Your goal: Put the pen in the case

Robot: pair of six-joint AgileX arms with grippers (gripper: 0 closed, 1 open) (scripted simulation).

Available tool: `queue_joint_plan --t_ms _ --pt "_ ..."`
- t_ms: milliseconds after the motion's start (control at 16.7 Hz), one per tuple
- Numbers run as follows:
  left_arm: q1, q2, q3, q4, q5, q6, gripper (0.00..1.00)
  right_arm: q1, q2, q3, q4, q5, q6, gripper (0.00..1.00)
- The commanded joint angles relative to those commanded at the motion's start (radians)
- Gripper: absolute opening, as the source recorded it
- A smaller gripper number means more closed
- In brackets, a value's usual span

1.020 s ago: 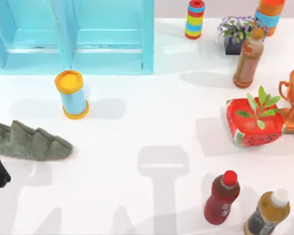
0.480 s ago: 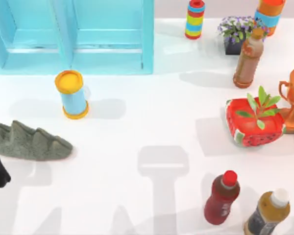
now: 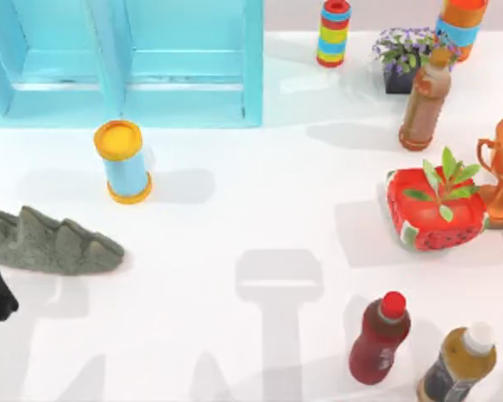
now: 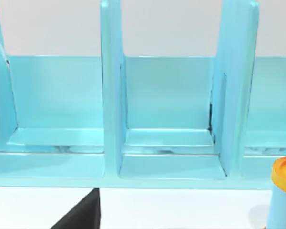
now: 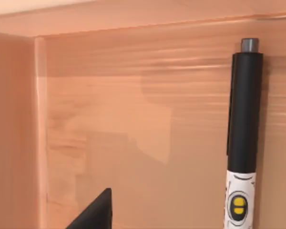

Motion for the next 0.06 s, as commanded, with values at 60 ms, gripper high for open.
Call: queue_joint_plan --t_ms 60 --pt "0.000 0.000 0.000 0.000 0.000 0.000 1.00 0.000 0.000 0.000 0.000 0.000 0.000 1.00"
